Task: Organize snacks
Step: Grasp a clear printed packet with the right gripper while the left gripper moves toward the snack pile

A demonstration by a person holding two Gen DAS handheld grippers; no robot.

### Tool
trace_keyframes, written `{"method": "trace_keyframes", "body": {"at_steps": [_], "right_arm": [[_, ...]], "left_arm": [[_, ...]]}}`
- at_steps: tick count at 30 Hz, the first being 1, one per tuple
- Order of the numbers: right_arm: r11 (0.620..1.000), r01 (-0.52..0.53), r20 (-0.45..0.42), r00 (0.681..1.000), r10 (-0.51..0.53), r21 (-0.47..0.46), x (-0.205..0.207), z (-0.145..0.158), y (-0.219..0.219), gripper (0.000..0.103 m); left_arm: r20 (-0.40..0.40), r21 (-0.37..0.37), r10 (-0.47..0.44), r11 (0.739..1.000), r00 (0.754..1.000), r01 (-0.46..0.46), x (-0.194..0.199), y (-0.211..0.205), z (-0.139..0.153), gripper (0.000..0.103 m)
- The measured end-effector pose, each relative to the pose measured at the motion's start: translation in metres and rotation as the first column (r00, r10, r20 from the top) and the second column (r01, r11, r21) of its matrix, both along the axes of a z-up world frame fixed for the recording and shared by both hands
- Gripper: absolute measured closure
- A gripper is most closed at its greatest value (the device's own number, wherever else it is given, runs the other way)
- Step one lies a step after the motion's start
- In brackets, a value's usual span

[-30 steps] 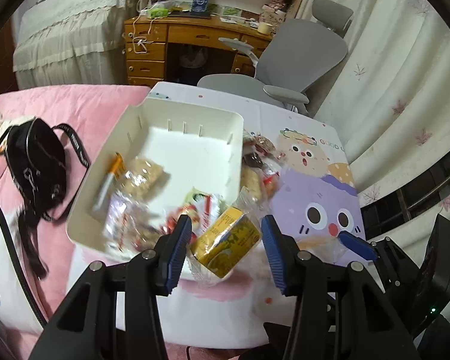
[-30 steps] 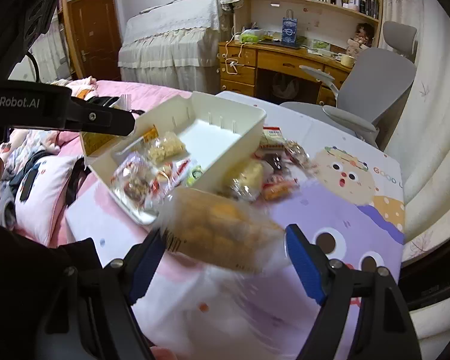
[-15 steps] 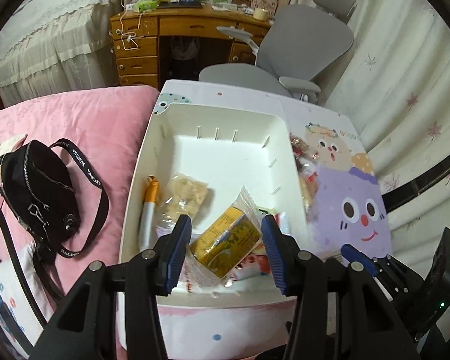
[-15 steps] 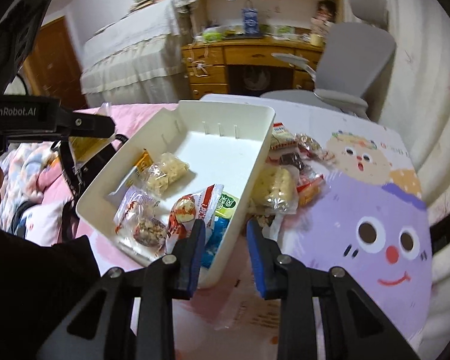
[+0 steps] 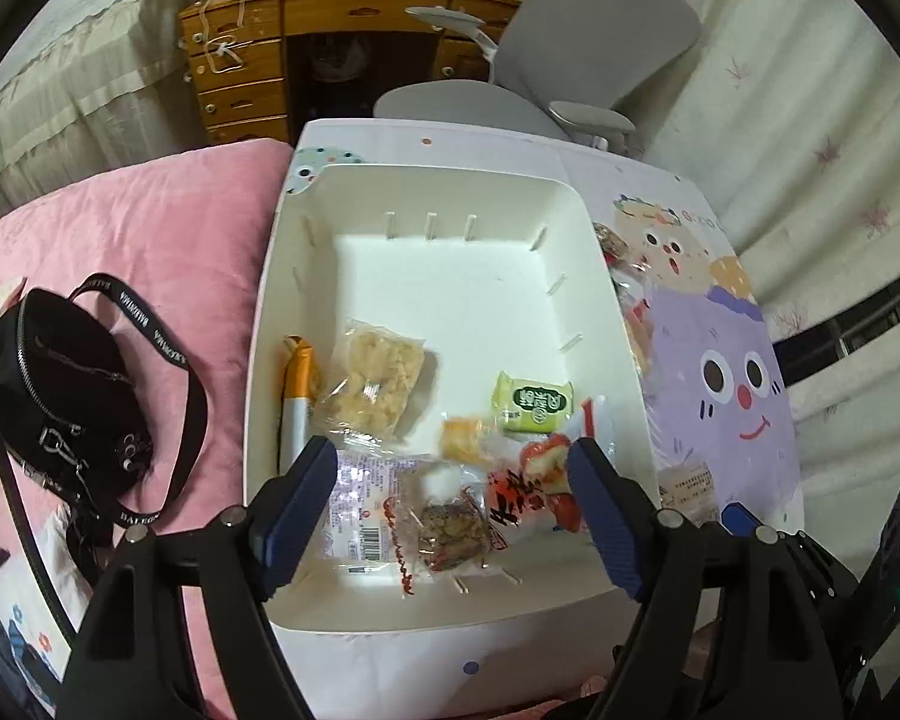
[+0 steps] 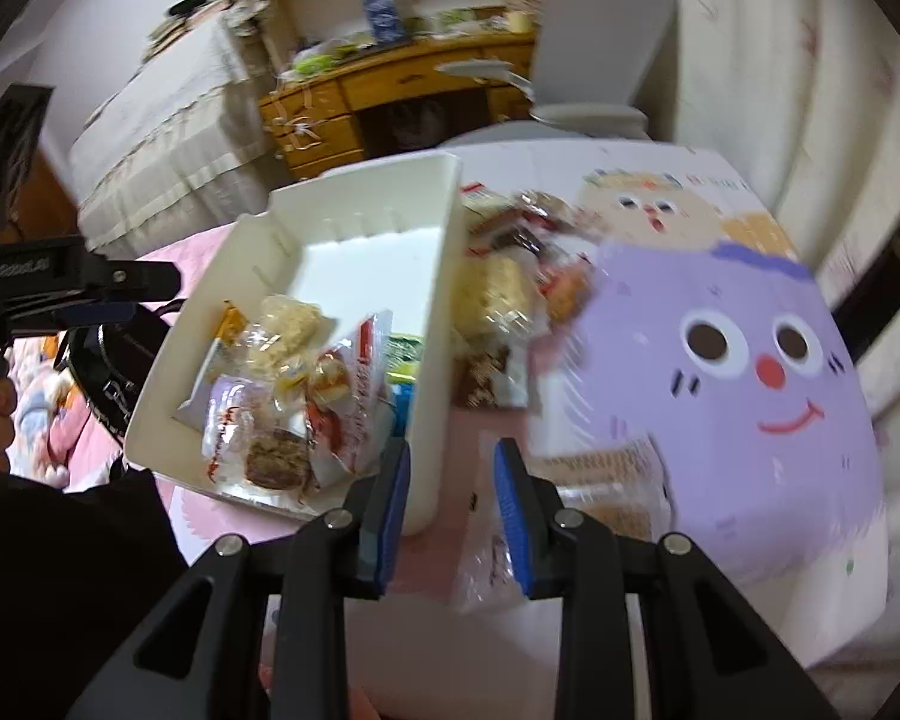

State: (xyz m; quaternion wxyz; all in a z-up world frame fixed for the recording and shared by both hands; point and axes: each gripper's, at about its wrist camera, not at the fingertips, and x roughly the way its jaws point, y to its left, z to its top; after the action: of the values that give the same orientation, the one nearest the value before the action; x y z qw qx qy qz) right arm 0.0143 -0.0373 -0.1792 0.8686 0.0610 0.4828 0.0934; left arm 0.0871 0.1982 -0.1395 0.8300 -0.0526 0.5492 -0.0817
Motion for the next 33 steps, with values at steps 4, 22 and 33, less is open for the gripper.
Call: {"method": "trace_keyframes", "body": {"at_steps": [4, 22, 33], "right_arm": [[0.998, 0.057, -0.047, 0.997, -0.056, 0.024, -0.004, -0.006, -0.012, 0.070], [0.911, 0.314, -0.324, 0.920, -0.222, 0.268, -0.016, -0.048, -0.063, 0.041], [0.705, 0.599, -0.587, 0.745, -0.316, 0.380, 0.002, -0.092, -0.093, 0.037]], "left_arm": [[-0.008, -0.004, -0.065, 0.998, 0.998, 0.064, 0.002, -0.011, 0.001, 0.025], [0.026, 0.099, -0.392, 0.916, 0.920, 0.388, 0.027, -0.085, 0.026, 0.025], [-0.044, 0.200, -0.607, 0.773, 0.794, 0.602, 0.068, -0.145, 0.024, 0.025]]}}
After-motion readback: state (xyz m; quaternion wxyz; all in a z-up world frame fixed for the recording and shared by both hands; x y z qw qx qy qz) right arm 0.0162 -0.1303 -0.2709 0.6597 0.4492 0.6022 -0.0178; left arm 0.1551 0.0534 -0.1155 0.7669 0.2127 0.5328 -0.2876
